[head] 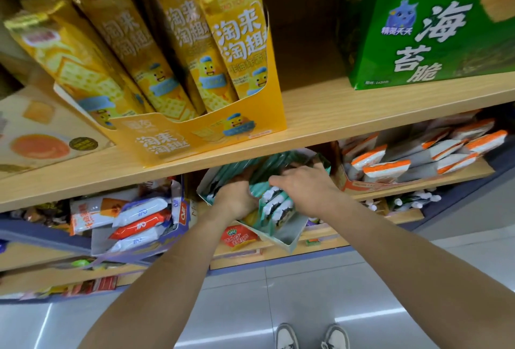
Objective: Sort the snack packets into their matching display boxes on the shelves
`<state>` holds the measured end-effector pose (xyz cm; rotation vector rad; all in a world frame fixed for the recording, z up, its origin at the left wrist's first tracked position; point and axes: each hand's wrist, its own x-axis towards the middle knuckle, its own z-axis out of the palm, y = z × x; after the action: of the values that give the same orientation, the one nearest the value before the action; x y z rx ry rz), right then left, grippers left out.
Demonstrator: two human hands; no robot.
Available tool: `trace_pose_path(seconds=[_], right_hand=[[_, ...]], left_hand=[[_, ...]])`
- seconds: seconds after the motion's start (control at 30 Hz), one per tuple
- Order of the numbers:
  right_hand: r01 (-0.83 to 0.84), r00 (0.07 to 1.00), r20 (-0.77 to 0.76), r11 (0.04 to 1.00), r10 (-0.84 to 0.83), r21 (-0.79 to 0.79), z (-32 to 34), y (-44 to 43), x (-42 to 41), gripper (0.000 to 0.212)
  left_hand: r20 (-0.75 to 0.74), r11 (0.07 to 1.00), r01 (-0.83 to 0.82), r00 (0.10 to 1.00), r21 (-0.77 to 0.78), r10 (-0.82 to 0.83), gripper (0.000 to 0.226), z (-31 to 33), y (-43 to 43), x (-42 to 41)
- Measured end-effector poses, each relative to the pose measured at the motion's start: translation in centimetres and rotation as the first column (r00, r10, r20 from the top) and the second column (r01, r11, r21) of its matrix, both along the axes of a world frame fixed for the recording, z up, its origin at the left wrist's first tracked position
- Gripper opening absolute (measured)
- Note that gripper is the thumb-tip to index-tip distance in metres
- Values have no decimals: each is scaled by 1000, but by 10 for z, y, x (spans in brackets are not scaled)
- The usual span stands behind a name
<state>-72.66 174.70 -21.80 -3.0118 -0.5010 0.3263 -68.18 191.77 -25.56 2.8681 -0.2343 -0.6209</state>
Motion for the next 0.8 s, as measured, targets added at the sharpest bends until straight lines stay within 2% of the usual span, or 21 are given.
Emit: trace_pose_path(seconds=[0.07, 0.17, 0.3, 0.4, 0.47, 0.53, 0.6, 0.7, 0.8], right_hand=[[11, 1000, -5, 1000, -11, 6, -5, -1, 2, 55], [37, 999, -33, 999, -36, 37, -17, 1, 6, 55], [17, 1000, 5, 999, -18, 45, -23, 6, 13, 48], [22, 996, 86, 1000, -24, 22, -28, 7, 12, 37], [59, 994, 94, 998, -61, 26, -28, 5, 11, 35], [112, 991, 74, 994, -113, 13, -26, -1, 9, 39], [190, 980, 66, 982, -190, 6, -28, -8, 4, 49], [300, 953, 31, 954, -301, 19, -34, -10, -8, 58], [304, 951, 29, 950, -307, 63, -35, -11, -20, 60]], left_hand=[[17, 999, -35, 999, -3, 35, 45, 4, 1, -1], [-1, 988, -120, 993, -94, 121, 62, 10, 4, 1], [-90, 983, -173, 982, -70, 166, 42, 11, 6, 5], [-115, 973, -177, 980, -148, 161, 59, 17, -1, 1], [-215, 960, -207, 963, -190, 165, 72, 21, -9, -5], [-306, 959, -200, 943, -203, 131, 90, 20, -16, -15], [-312, 955, -175, 945, -240, 95, 98, 16, -23, -21], [-279, 951, -162, 956, -264, 86, 93, 15, -28, -24], [-313, 934, -193, 945, -301, 95, 90, 16, -27, -22]])
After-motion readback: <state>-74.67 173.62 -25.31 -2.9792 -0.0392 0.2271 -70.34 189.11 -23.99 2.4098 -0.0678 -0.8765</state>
